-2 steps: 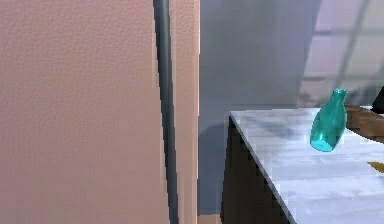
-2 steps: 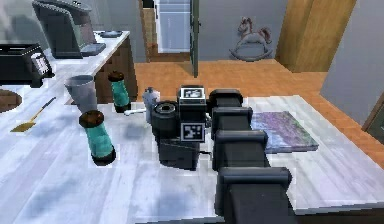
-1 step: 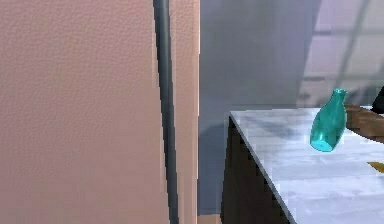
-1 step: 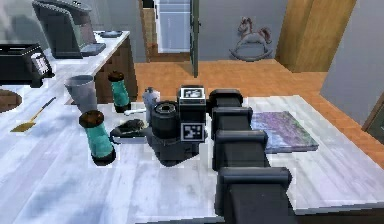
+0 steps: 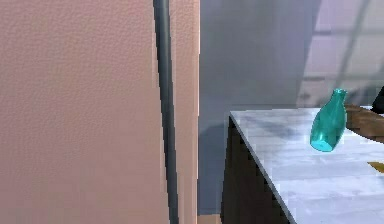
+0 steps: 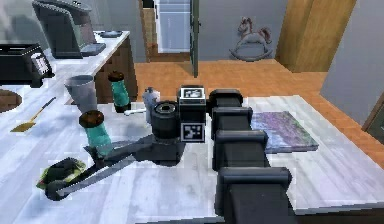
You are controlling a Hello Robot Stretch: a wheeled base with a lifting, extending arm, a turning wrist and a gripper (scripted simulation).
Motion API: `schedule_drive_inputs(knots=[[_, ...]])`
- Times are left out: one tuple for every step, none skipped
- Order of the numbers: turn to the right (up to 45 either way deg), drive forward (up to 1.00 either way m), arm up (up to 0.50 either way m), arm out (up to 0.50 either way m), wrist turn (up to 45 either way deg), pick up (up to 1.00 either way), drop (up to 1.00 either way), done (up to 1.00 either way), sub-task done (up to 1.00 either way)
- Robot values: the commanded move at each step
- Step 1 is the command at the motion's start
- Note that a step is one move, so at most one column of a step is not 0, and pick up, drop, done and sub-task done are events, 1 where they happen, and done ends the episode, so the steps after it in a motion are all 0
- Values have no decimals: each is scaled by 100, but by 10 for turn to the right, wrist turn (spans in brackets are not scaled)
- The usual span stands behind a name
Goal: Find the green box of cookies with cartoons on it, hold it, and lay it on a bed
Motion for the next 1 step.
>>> schedule_drive_inputs(knots=[[0, 0, 0, 0, -450, 0, 0, 0, 0]])
